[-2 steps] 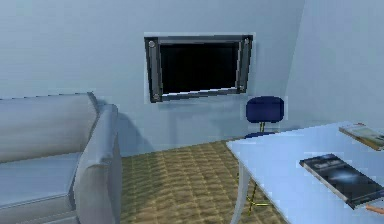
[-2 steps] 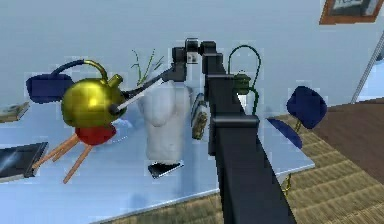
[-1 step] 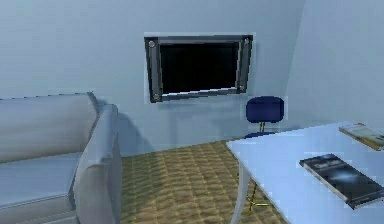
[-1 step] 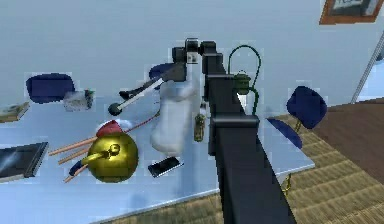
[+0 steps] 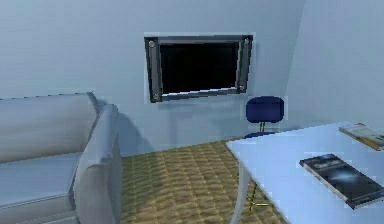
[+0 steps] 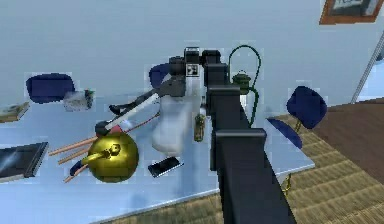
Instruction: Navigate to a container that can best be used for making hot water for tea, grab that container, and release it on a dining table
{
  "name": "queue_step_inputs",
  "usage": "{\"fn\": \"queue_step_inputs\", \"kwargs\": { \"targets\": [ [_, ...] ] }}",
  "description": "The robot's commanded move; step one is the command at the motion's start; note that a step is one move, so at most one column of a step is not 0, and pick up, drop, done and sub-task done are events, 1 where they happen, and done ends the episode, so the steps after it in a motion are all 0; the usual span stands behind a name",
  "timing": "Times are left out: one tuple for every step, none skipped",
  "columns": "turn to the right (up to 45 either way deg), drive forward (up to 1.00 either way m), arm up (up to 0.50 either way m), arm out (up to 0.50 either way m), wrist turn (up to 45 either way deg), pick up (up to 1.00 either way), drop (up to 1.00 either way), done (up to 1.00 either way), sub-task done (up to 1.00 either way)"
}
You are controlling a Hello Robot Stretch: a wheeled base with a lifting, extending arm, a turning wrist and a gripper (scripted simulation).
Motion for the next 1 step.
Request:
{"fn": "queue_step_inputs", "kwargs": {
  "targets": [
    [0.0,0.0,0.0,0.0,0.0,0.0,0.0,1.0,0.0]
  ]
}}
